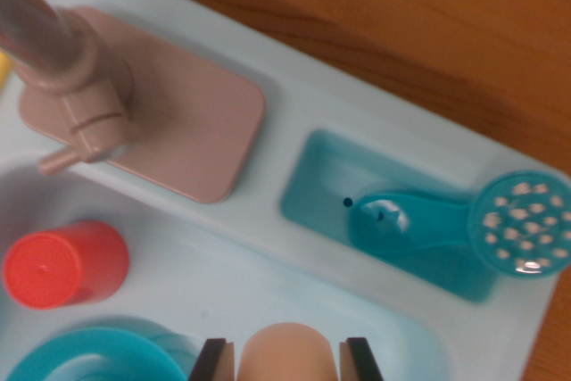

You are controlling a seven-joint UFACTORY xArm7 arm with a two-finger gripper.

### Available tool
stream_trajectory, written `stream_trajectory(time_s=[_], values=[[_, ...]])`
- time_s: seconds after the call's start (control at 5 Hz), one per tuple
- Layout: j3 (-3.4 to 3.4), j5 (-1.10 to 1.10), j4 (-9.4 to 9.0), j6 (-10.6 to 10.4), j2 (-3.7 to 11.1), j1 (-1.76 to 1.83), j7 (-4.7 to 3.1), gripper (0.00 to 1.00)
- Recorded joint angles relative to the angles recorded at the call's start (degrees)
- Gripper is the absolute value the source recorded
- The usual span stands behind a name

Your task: Pick detergent from the sink

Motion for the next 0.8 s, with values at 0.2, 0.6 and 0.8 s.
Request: stream_trajectory(time_s=[0.2,0.6,0.8], values=[[0.00,0.00,0.00,0.0,0.00,0.00,0.00,1.00],[0.00,-0.22,1.67,2.6,-0.94,0.02,0.16,1.00],[-0.01,-0.45,3.40,5.3,-1.92,0.05,0.33,1.00]])
